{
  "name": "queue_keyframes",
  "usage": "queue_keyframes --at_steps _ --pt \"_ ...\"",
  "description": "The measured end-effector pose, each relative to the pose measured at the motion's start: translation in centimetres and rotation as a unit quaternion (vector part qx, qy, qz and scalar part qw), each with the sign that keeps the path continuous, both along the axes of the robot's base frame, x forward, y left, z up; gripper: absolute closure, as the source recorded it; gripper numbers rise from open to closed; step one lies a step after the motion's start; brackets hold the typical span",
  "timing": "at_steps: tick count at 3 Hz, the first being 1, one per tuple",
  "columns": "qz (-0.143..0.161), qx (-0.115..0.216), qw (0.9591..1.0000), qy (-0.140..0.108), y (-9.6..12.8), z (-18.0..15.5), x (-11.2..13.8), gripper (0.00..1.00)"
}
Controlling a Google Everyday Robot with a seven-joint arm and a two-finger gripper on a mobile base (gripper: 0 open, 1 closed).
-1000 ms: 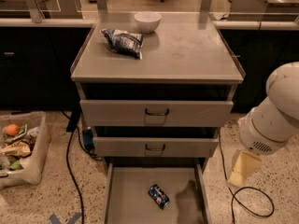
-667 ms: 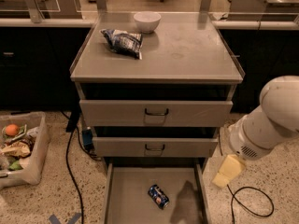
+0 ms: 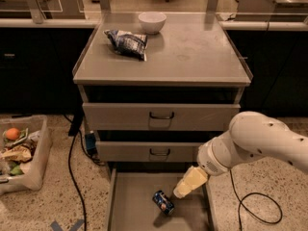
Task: Pick pepsi can from bottom drawer and place on counter
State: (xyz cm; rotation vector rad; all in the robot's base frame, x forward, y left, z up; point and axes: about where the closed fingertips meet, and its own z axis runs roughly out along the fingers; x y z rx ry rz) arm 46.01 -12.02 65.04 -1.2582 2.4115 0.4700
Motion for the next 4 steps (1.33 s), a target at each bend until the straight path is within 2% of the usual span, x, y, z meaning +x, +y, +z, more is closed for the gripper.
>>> queue_keyframes --at_steps 1,2,3,4 --pt "0.000 0.000 1.0000 0.000 0.0 0.0 0.0 0.00" --pt "-0.007 0.009 0.9999 -0.003 1.4 -2.5 -0.4 0.00" --pt "-0.047 0.011 0.9987 0.019 2.0 -9.3 -1.4 0.00" --pt "-0.102 0.003 0.9939 0.042 1.9 -16.4 -0.9 0.00"
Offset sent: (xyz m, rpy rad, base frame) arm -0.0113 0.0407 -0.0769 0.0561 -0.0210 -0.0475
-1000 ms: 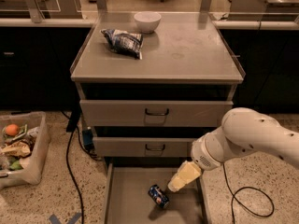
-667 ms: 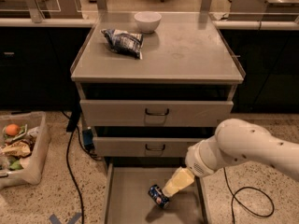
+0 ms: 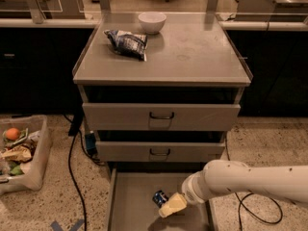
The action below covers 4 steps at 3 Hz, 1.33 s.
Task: Pick pepsi can from bottom drawer and place on counter
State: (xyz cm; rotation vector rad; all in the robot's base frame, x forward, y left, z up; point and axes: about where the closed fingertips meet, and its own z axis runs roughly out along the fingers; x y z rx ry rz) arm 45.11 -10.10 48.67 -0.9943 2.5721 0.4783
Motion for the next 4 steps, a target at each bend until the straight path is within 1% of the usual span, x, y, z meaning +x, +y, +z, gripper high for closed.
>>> queue_keyframes --at_steps 1,2,3,4 --pt "-0.028 0.011 0.9993 -0.024 0.5 0.3 2.1 0.00" --pt "-0.029 0.010 0.9993 -0.021 0.4 0.0 2.0 0.00" --pt "-0.042 -0.001 0.9991 0.008 0.3 -4.4 2.5 0.00" --pt "-0.064 -0.014 0.9971 0.039 0.3 -10.0 3.3 0.00"
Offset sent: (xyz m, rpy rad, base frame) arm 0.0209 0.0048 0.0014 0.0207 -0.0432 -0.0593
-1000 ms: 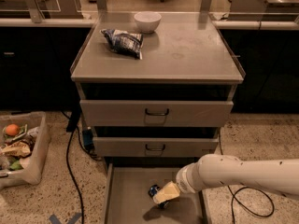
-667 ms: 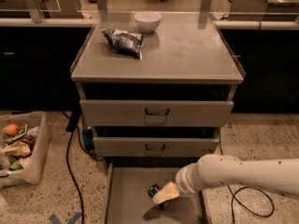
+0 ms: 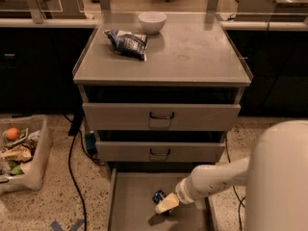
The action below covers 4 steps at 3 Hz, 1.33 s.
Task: Pick pepsi can from bottom drawer and place on counter
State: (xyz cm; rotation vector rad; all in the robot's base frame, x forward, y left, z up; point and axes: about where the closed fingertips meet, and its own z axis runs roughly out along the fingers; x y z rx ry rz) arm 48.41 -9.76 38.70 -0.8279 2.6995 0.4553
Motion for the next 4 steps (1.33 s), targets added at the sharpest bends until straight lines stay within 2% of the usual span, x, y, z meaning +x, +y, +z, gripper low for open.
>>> queue_keyframes --at_steps 1,2,3,4 --pt "-0.030 -0.011 0.9992 0.026 0.4 -5.8 1.0 0.00" --pt "-0.028 -0.013 0.9987 0.040 0.4 -7.3 -0.1 0.00" --pt "-0.025 -0.009 0.9988 0.042 0.6 -7.2 -0.2 0.00" --pt "-0.004 0.033 0.9969 0.071 2.5 -9.7 -1.8 0.00"
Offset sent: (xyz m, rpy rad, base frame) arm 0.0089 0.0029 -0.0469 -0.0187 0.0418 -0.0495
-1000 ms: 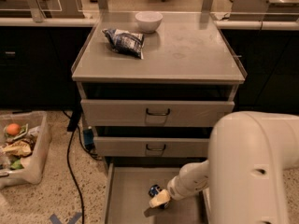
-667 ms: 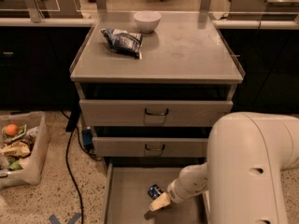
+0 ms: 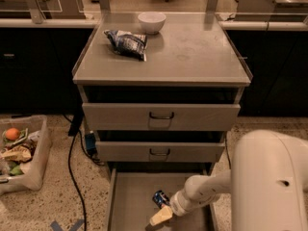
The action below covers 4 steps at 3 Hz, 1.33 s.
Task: Pick pepsi can from bottom drawer and place on counter
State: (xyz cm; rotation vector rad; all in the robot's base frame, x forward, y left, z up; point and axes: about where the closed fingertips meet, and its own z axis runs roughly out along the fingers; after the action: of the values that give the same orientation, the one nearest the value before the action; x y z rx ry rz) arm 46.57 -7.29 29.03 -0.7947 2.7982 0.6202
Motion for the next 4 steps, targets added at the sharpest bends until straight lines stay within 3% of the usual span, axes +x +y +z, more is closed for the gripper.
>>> queue_keyframes --at_steps 1,2,3,4 --pt "-0.011 0.118 0.9919 0.047 3.2 -2.9 -2.0 0.00" --pt "-0.019 0.146 0.9875 0.055 1.3 -4.8 -3.0 0.00" --pt "-0.019 0.146 0.9876 0.055 1.3 -4.8 -3.0 0.00" --pt "-0.010 0.133 0.9907 0.026 2.2 -4.5 -2.7 0.00"
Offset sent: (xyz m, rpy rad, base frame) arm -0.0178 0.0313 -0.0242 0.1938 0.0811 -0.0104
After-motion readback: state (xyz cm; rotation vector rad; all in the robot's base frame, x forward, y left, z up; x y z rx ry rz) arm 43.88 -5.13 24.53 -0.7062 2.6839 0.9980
